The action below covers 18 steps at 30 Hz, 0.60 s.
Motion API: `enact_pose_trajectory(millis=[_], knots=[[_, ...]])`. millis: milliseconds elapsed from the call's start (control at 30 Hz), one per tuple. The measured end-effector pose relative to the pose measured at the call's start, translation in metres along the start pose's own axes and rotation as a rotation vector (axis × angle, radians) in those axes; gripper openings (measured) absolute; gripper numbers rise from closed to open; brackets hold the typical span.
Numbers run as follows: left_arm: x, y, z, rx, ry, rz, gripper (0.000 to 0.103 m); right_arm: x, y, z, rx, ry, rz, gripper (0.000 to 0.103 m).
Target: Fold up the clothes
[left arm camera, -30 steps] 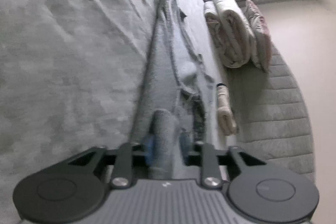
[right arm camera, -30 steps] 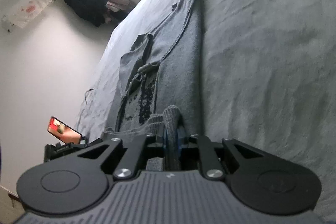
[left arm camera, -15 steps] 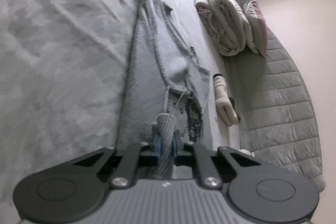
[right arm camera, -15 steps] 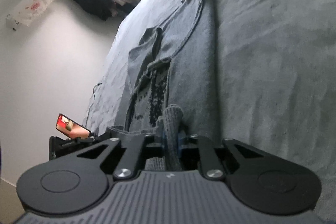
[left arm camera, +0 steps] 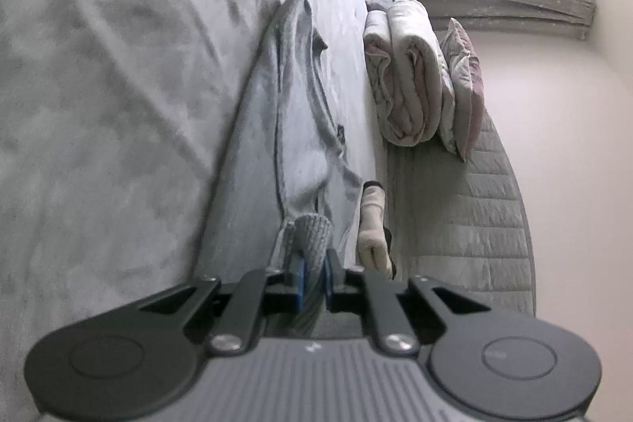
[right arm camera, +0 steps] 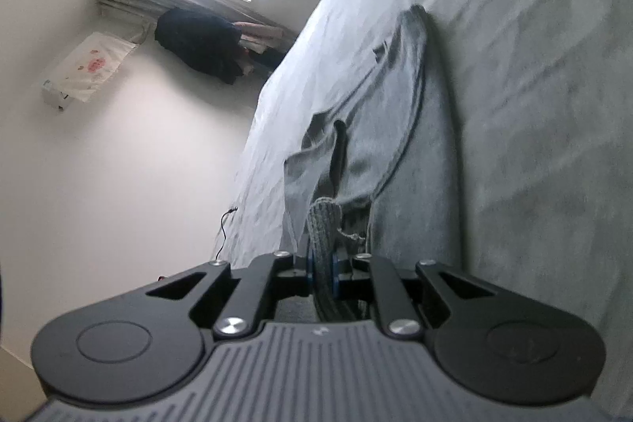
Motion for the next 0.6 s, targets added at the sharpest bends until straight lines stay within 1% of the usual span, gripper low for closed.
enact_pose_trajectory(millis=[67,133,200,267,300,367,433,467,500,533,567,600], knots=[[-0.002,-0.003,-0.006,0.003,0.016,0.004,0.009,0.006,0.003,-0.004,0.013,-0.029,0.003,0.013],[-0.005,-0.006,-0.012,0.004,0.02,-0.018,0.009,0.011,0.003,-0.01,0.019,-0.063,0.01,0.013],[-0.009,-0.008,-0.016,0.004,0.014,-0.059,0.009,0.013,0.0,-0.015,0.017,-0.072,0.031,0.013],[-0.014,-0.012,-0.018,0.007,0.008,-0.119,0.009,0.015,-0.006,-0.02,0.012,-0.068,0.058,0.013],[-0.015,-0.013,-0.019,0.014,-0.006,-0.138,0.009,0.013,-0.007,-0.019,0.02,-0.049,0.079,0.013],[-0.01,-0.013,-0.017,0.036,-0.047,-0.164,0.009,0.008,-0.009,-0.014,0.047,0.005,0.127,0.013],[0.001,-0.014,-0.016,0.055,-0.111,-0.217,0.011,0.003,-0.01,-0.01,0.074,0.059,0.175,0.014],[0.008,-0.014,-0.015,0.066,-0.145,-0.248,0.014,0.0,-0.011,-0.008,0.087,0.085,0.199,0.014],[0.015,-0.012,-0.013,0.08,-0.183,-0.276,0.02,-0.002,-0.011,-0.006,0.101,0.112,0.223,0.015],[0.024,-0.01,-0.011,0.095,-0.222,-0.303,0.024,-0.005,-0.012,-0.003,0.114,0.139,0.247,0.017],[0.033,-0.008,-0.008,0.11,-0.267,-0.33,0.028,-0.007,-0.013,-0.001,0.127,0.166,0.27,0.023],[0.044,-0.005,-0.004,0.126,-0.322,-0.357,0.028,-0.01,-0.013,0.001,0.141,0.193,0.294,0.027]])
Point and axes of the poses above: each gripper's, at about its wrist camera, not at the fingertips, and y roughly against the way its jaws point, x to its right, z to its underside, the point moved 1 cm from there along -y, roughly the way its jaws point, and after that the axes turned 9 degrees about -y, right-handed, at the moved point
